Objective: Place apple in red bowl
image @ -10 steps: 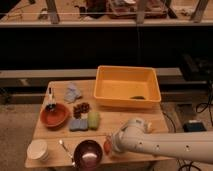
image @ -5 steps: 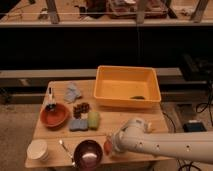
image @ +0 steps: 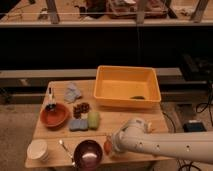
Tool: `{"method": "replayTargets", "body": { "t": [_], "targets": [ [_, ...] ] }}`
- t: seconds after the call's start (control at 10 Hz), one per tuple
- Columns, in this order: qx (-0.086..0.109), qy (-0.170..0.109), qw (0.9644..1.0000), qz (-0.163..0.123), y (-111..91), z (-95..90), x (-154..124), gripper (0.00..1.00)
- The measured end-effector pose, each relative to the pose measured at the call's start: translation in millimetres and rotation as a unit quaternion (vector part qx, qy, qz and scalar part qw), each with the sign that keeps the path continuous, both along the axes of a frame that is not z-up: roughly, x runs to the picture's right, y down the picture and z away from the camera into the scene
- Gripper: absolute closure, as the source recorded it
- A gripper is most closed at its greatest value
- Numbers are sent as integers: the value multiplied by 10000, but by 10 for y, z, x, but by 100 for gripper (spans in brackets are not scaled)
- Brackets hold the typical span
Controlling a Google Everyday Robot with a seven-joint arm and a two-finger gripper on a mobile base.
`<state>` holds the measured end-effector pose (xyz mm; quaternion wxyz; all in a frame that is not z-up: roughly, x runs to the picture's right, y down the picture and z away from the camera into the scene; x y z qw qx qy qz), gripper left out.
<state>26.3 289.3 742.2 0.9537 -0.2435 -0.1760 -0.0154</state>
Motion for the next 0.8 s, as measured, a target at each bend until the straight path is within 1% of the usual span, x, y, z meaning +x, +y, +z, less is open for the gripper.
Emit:
{"method": "replayTargets", "body": {
  "t": [0.4,0.6,0.8],
  "targets": [
    [-9,5,10000,1,-3,-9,7,100],
    [-39,59,10000,11,-50,-83,52,100],
    [-22,29,10000,4,-76,-100,30,100]
  ]
}}
